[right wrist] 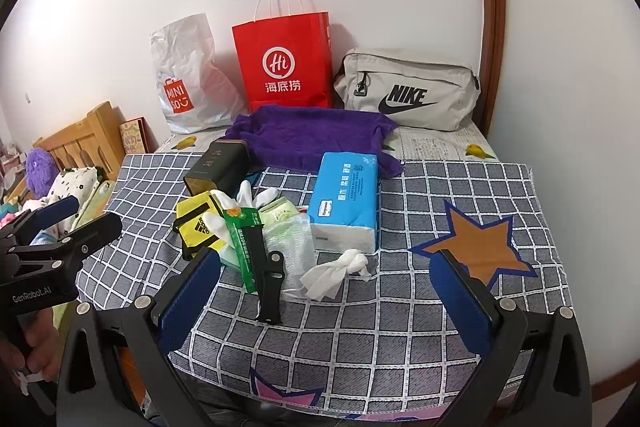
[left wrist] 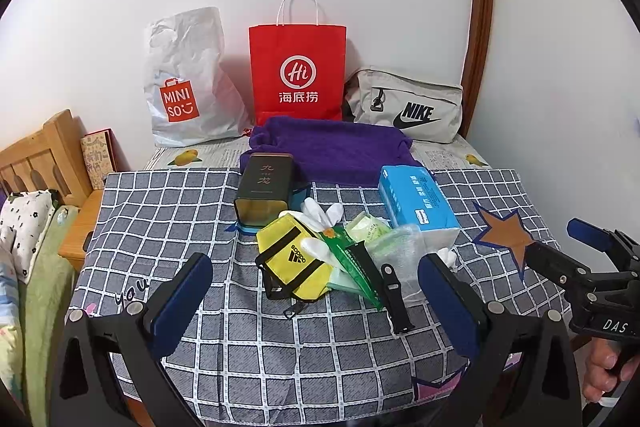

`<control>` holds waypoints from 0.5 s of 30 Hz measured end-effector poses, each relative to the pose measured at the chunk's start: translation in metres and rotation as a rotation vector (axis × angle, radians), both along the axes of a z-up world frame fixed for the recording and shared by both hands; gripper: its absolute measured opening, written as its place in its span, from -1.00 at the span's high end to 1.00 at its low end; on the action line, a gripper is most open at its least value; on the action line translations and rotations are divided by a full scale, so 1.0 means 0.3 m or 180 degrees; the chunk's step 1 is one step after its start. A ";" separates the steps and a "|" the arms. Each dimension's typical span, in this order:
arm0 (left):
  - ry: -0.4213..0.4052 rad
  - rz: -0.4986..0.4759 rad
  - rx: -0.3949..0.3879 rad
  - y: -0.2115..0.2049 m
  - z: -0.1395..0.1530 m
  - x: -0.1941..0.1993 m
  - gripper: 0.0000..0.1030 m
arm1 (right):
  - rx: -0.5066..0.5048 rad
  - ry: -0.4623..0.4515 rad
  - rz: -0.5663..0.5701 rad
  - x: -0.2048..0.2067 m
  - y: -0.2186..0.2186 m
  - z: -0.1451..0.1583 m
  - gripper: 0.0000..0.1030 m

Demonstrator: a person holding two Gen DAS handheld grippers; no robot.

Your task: Organize soft objects

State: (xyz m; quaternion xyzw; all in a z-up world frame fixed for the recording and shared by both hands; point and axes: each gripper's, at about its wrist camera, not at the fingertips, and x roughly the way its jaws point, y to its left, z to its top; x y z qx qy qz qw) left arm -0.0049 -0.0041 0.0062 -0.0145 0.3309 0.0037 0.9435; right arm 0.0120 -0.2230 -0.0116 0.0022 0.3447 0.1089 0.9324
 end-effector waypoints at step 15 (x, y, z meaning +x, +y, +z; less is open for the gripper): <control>-0.0004 0.0005 -0.0007 0.005 0.001 -0.006 -1.00 | -0.0012 -0.0009 0.0002 -0.003 0.009 0.004 -0.99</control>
